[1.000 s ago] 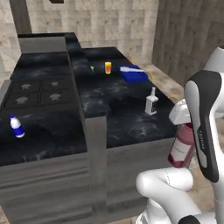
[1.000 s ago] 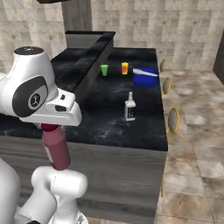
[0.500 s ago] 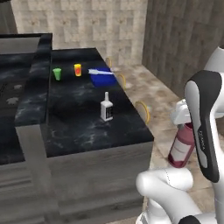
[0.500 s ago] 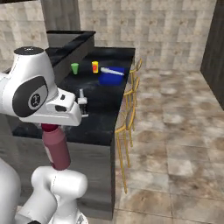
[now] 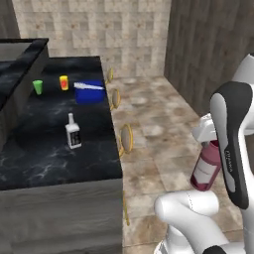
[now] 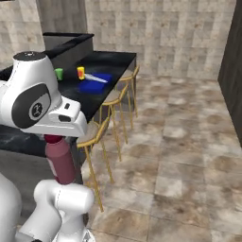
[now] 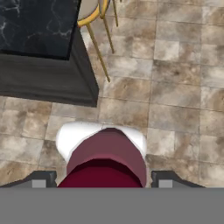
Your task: Place the drinks on the dining counter in a tight cluster.
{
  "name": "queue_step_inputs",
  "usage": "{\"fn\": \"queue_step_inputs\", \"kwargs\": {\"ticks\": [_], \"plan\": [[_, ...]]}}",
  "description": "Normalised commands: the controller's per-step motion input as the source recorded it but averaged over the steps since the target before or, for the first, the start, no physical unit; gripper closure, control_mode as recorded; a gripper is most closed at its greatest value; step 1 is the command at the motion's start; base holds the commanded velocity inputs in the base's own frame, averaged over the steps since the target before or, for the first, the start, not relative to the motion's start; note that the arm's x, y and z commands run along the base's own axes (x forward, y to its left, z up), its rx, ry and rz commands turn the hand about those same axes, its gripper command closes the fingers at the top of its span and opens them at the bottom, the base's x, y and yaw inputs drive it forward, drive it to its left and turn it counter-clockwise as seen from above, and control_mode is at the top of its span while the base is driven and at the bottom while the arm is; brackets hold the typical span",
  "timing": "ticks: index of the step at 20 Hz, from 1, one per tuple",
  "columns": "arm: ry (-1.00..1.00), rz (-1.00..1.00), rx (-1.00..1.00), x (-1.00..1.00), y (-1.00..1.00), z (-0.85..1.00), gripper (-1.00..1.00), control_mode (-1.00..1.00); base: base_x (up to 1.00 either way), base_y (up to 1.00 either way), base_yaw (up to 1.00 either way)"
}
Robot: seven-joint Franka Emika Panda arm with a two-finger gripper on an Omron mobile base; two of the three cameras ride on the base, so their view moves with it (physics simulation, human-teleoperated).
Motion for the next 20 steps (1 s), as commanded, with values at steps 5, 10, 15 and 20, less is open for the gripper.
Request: {"fn": "queue_step_inputs", "kwargs": {"ticks": [5, 10, 15, 20], "plan": [[0.0, 0.0, 0.0, 0.0, 0.0, 0.0, 1.0, 1.0, 0.71, -1.0, 0.39], [0.0, 0.0, 0.0, 0.0, 0.0, 0.0, 1.0, 1.0, 0.88, -0.88, 0.56], [0.0, 0.0, 0.0, 0.0, 0.0, 0.0, 1.0, 1.0, 0.79, -0.51, 0.78], [0.0, 0.0, 0.0, 0.0, 0.0, 0.0, 1.0, 1.0, 0.69, -0.33, 0.88]]}}
